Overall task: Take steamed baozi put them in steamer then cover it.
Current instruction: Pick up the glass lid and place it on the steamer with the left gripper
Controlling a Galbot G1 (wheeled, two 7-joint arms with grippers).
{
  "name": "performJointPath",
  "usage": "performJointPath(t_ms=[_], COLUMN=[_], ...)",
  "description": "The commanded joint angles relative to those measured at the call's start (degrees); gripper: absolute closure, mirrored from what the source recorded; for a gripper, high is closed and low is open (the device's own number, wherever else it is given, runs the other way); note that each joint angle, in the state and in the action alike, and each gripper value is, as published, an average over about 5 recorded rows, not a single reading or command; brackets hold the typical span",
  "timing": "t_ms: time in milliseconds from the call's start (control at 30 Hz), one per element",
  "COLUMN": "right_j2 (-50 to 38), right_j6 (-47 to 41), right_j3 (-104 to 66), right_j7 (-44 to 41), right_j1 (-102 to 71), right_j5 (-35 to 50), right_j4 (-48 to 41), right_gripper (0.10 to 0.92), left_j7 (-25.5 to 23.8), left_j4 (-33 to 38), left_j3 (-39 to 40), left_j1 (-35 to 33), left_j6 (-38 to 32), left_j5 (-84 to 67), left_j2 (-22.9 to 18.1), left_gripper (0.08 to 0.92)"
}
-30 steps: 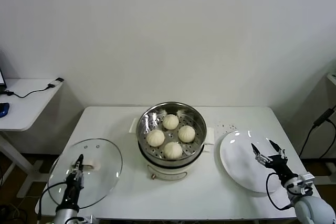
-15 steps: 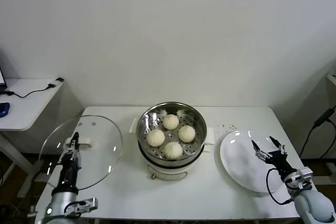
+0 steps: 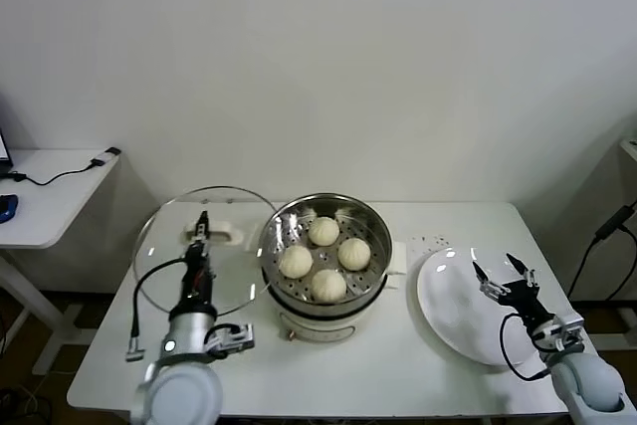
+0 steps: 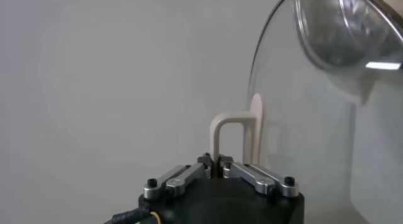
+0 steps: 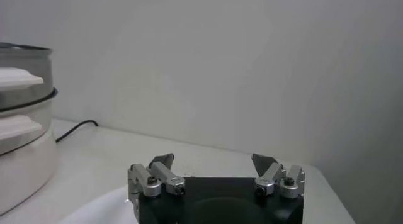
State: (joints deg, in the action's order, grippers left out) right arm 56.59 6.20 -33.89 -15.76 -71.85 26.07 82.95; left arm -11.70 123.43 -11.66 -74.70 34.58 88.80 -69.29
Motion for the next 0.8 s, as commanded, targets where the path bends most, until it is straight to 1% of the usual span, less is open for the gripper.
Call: performJointPath(t_ms=[33, 233, 467, 633, 800], right_j2=[0.8, 0.85, 0.73, 0.7, 0.39], right_j6=[0.08, 0.46, 1.0, 1.32, 1.64], right_j3=[0.62, -0.11, -1.23, -1.9, -2.51], right_j7=[0.13, 0.01, -0.33, -0.62, -1.01], right_j1=[1.1, 0.83, 0.07, -0.49, -0.84], right_j5=[-1.86, -2.01, -1.88, -1.81, -1.6], right_j4=[-1.0, -1.65, -2.14, -2.34, -2.63], right_gripper=[0.203, 0.203, 0.203, 0.203, 0.203], left_j7=[-9.53, -9.54, -8.89, -6.93, -6.45], left_j4=[-4.7, -9.83, -15.51, -19.57, -22.19], left_j3=[16.55, 19.86, 22.4, 22.91, 23.03], left_j1=[13.5, 16.61, 17.26, 17.72, 17.9], left_j6=[7.6, 8.99, 9.45, 9.53, 9.87], left_j5=[8.09, 8.36, 9.33, 9.38, 9.25], left_j2=[-8.38, -14.08, -19.65, -22.08, -22.85], left_gripper=[0.858, 0.858, 0.858, 0.858, 0.858])
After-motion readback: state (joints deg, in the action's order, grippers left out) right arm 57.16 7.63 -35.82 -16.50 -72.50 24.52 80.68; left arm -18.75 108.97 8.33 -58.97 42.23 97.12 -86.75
